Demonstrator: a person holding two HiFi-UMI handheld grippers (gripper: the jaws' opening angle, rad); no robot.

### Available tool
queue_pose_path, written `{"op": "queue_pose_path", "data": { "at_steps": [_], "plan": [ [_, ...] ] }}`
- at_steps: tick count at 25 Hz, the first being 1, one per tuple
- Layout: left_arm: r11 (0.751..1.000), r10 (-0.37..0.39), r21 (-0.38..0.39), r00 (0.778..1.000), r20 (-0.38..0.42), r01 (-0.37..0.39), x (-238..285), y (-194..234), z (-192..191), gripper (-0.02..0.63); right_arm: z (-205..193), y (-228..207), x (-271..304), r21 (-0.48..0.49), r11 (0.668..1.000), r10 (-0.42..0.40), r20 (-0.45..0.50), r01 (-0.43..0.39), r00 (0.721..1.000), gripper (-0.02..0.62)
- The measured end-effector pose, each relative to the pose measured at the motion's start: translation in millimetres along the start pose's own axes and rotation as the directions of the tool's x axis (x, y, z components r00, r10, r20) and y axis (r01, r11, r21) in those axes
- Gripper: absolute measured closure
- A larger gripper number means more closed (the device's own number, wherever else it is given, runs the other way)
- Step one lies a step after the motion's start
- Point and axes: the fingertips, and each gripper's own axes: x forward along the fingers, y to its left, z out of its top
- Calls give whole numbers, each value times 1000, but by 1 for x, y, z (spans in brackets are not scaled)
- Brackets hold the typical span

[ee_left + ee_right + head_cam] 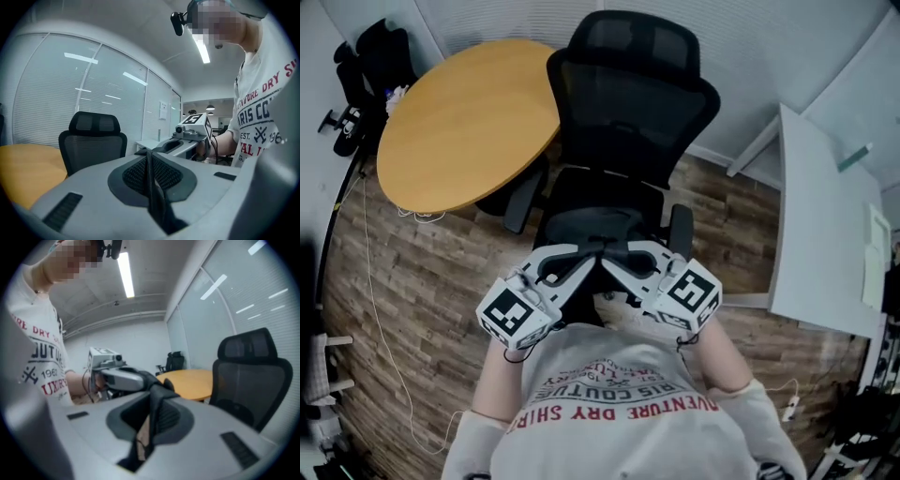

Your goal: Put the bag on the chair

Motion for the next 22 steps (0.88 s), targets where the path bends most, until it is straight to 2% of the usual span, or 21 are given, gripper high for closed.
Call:
{"op": "queue_pose_path", "data": {
  "at_steps": [6,10,16,22],
  "plan": [
    [994,-111,19,993,-48,112,44,60,7,557,12,-69,22,47,995,-90,-2,90,996,551],
    [980,-189,41,978,-92,194,66,94,5,557,13,-107,36,85,983,-163,-27,164,986,551],
    [962,-265,40,956,-129,272,94,137,-7,557,3,-155,58,142,957,-246,-66,253,967,551],
    [945,-311,55,938,-154,323,123,175,-16,557,-4,-199,73,171,938,-288,-101,301,952,551]
  ]
}}
